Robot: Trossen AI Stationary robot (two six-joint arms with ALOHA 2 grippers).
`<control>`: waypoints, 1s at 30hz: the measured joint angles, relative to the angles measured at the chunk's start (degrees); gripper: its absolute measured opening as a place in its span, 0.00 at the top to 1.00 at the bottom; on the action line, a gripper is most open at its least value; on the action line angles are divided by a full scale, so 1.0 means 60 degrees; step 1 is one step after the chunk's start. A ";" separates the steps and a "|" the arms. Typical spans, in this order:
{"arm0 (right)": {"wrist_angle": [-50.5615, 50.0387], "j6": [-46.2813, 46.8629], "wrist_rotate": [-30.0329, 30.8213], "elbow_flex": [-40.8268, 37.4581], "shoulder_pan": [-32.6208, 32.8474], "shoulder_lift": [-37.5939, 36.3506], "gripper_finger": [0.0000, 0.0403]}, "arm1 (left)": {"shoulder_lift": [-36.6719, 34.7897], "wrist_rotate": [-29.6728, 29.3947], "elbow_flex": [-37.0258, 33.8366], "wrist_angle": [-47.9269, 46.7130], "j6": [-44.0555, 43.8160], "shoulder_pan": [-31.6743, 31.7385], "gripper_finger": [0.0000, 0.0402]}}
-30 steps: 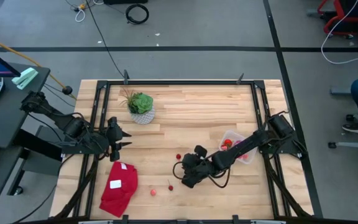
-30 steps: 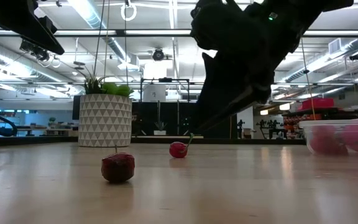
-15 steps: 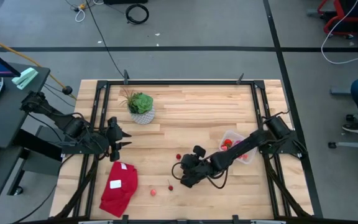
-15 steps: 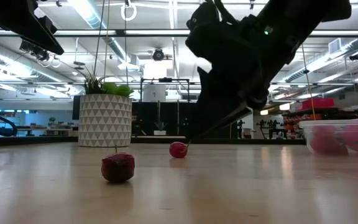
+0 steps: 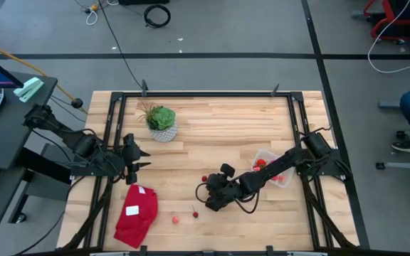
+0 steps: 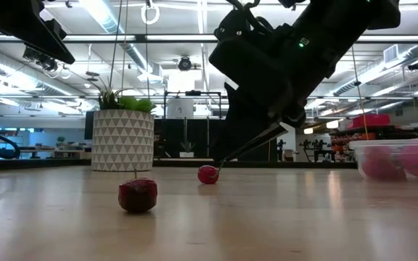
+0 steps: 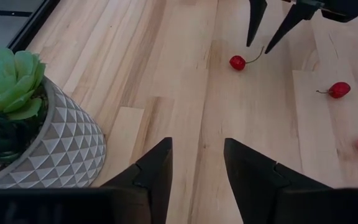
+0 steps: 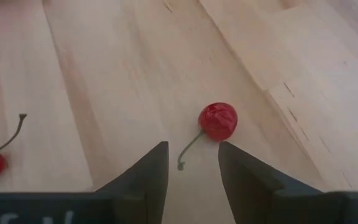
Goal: Pick and placing Produce into tupperware
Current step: Put the top red cherry into the transparent bin
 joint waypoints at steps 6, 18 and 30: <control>0.0007 0.0006 -0.0464 0.0000 0.0000 0.0000 0.65 | -0.0001 0.0003 0.0000 0.0000 0.0002 0.0001 0.64; 0.0005 -0.0087 -0.0813 0.0000 -0.0318 0.0000 0.88 | 0.0000 0.0001 0.0000 0.0000 0.0000 -0.0002 0.64; 0.0003 -0.0086 -0.1242 0.0000 -0.0517 0.0000 0.99 | -0.0002 0.0004 0.0000 0.0000 -0.0001 -0.0001 0.63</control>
